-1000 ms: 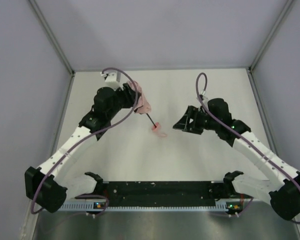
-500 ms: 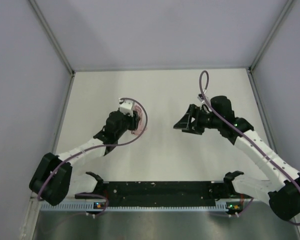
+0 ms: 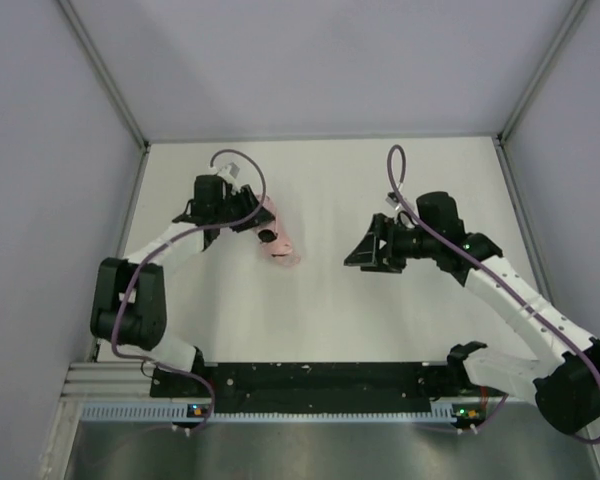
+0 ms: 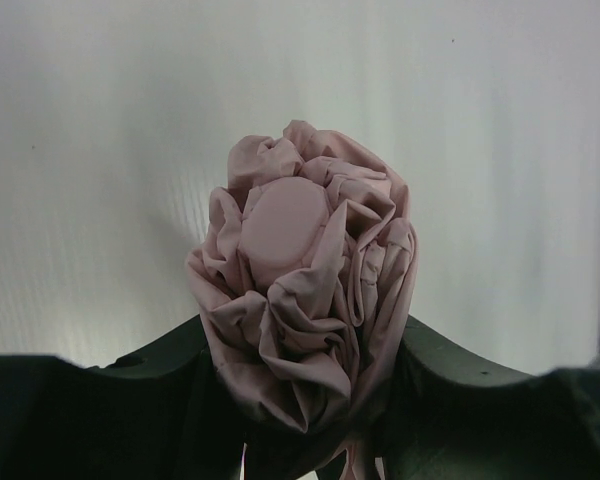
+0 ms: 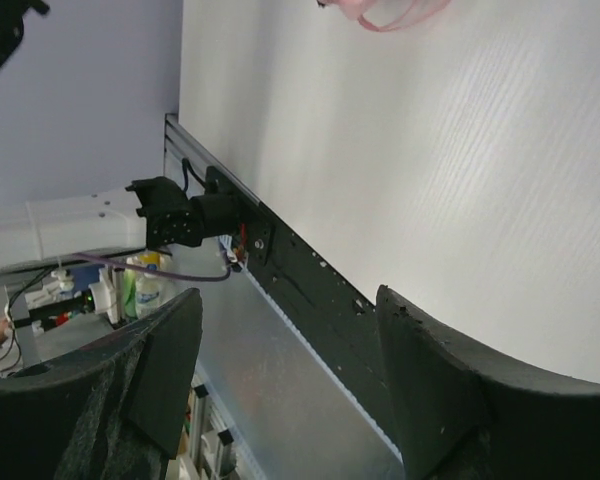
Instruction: Put away the umbrella
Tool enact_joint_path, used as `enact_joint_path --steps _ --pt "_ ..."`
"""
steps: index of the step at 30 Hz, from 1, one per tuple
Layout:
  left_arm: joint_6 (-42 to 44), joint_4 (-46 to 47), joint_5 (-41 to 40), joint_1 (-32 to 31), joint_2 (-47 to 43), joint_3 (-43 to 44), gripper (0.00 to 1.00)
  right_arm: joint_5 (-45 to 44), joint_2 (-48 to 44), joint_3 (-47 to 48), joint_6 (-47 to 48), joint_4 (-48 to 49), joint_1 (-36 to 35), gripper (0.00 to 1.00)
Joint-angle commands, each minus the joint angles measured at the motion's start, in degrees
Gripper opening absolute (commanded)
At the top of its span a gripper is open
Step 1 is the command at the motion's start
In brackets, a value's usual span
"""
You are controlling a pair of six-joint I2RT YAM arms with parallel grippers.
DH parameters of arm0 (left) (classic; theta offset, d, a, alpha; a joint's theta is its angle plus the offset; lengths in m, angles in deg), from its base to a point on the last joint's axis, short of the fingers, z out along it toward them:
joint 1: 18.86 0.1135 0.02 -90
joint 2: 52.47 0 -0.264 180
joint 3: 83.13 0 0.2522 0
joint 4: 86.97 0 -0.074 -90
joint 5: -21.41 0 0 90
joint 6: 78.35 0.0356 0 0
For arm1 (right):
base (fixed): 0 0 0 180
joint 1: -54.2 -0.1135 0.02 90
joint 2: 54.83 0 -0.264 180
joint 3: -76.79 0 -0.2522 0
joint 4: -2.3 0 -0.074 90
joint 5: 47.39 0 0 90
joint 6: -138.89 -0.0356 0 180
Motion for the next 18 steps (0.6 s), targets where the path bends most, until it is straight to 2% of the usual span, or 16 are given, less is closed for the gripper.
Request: enact_joint_path --steps 1,3,7,11,14,15,16,17,18 --pt "-5.20 -12.62 17.51 5.42 10.93 14.41 0.01 1.98 0.47 3.05 1.71 0.50 0.58 0.69" --pt "-7.39 -12.37 19.44 7.79 17.25 18.89 0.07 2.51 1.00 3.49 1.53 0.42 0.58 0.69" --pt "-9.16 -10.79 20.16 12.81 27.72 28.65 0.08 2.60 0.91 4.02 1.35 0.33 0.58 0.69" --pt "-6.97 -15.61 19.98 16.33 36.34 39.46 0.18 3.04 0.91 3.93 1.27 -0.29 0.58 0.69" --pt "-5.82 -19.91 20.59 18.61 39.43 44.04 0.38 3.22 0.39 3.67 1.27 -0.81 0.58 0.70" --pt "-5.73 -19.40 20.94 19.14 39.17 43.97 0.51 3.22 0.30 3.58 1.53 -0.99 0.58 0.70" --pt "-5.73 -18.70 20.77 19.67 38.30 42.84 0.70 3.22 0.21 3.75 1.62 -1.08 0.58 0.70" --pt "-5.38 -18.61 20.51 20.11 37.25 41.96 0.79 3.22 0.21 3.75 1.88 -1.34 0.58 0.70" --pt "-4.86 -18.87 19.99 20.55 35.93 41.16 0.98 3.22 0.29 4.19 2.14 -1.60 0.58 0.70"
